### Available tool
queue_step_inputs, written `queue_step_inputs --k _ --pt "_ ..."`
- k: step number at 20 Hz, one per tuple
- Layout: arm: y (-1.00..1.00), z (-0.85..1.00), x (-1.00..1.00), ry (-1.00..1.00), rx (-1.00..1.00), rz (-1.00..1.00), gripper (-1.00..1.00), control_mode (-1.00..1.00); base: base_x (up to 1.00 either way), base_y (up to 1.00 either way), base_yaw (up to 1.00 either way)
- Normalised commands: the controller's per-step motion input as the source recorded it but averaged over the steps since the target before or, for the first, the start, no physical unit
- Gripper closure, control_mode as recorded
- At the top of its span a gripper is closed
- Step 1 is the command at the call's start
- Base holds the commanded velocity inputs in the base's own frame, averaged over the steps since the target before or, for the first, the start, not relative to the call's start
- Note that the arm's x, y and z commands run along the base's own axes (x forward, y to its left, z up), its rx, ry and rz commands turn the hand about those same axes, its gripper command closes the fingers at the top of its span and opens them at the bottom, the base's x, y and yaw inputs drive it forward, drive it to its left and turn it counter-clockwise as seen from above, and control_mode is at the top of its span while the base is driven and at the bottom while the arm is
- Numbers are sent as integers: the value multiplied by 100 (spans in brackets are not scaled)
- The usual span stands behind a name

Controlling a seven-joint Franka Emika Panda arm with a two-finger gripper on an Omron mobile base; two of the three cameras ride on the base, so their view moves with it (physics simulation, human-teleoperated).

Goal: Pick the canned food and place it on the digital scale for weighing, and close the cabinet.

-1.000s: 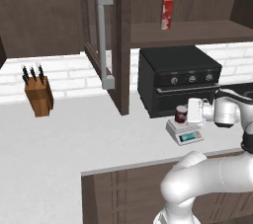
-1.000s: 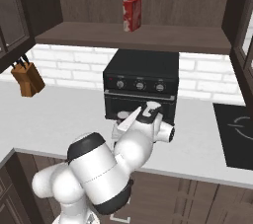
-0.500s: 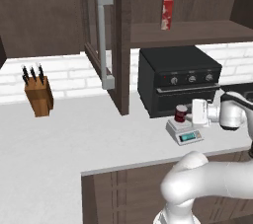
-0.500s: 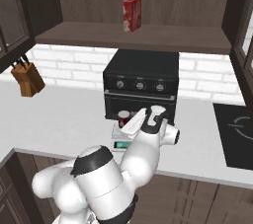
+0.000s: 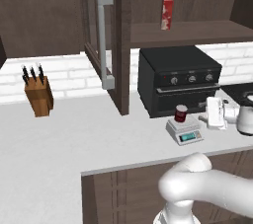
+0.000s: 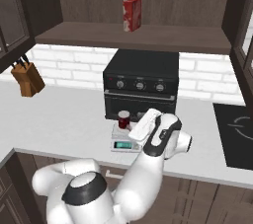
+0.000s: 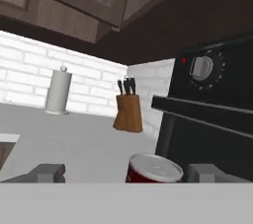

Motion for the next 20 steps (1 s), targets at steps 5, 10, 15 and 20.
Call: queue_step_inputs --k 5,10,15,20 --pt "-34 63 -71 -42 12 0 -100 -100 0 0 0" --pt "-42 69 -64 -47 21 0 -100 -100 0 0 0" --pt "-61 61 -38 -48 23 0 -100 -100 0 0 0" --pt "-80 49 -24 -38 22 0 -100 -100 0 0 0"
